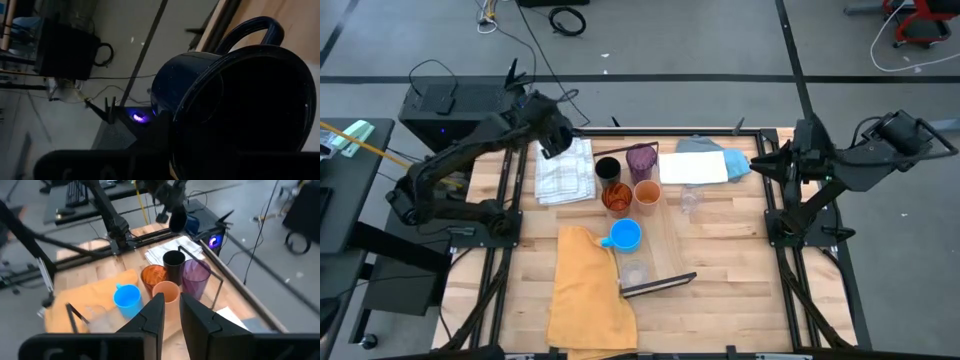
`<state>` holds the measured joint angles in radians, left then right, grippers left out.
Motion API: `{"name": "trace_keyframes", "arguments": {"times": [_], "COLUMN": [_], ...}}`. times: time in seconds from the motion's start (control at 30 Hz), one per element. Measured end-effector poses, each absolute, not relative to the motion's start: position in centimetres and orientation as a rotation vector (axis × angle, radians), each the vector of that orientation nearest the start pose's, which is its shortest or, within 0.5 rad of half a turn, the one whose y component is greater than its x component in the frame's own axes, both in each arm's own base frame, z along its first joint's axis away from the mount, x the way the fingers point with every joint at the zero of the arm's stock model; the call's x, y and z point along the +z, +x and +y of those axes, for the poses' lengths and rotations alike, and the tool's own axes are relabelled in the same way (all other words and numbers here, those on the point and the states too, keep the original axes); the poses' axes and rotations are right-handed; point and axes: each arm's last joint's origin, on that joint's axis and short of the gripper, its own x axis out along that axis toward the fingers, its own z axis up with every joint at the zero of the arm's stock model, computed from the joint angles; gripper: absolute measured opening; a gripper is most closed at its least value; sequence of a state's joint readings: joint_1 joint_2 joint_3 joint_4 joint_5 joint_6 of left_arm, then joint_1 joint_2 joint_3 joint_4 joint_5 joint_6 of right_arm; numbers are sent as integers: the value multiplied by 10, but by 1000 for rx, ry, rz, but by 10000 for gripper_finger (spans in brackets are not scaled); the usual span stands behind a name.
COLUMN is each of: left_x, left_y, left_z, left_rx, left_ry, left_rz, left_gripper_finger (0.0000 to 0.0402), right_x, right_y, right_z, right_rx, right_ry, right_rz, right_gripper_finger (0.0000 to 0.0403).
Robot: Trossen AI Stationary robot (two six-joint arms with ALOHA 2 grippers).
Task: Stack small to large cups/mugs on shelf
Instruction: Put the dark blue mug on the shelf
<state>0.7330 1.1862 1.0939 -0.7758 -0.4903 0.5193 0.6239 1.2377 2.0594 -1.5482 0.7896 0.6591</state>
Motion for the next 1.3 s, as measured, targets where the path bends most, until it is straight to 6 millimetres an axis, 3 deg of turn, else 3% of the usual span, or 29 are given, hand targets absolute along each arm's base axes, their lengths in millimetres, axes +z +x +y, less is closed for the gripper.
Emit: {"name": "trace_keyframes", "arguments": {"times": [0.17,0.37,0.53,0.73,1.03,1.17,1.3], "left_x": [379,461,497,498,475,470,474], "left_y": [159,148,152,194,272,291,296], "left_z": [152,120,94,67,43,40,38], "left_rx": [860,783,637,435,281,257,251], "left_ry": [246,130,41,9,81,110,114], "left_rz": [1027,726,637,683,681,656,595], "left_gripper_finger": [22,22,22,22,22,22,22], "right_x": [514,510,504,499,510,501,496], "right_y": [112,126,149,179,217,233,243], "right_z": [55,64,59,46,44,48,50], "right_rx": [-270,-172,-235,-278,-232,-195,-187], "right_ry": [-63,-469,-592,-553,-496,-509,-507], "right_rz": [504,584,669,724,549,585,605], "right_gripper_finger": [69,80,96,142,219,233,239]}}
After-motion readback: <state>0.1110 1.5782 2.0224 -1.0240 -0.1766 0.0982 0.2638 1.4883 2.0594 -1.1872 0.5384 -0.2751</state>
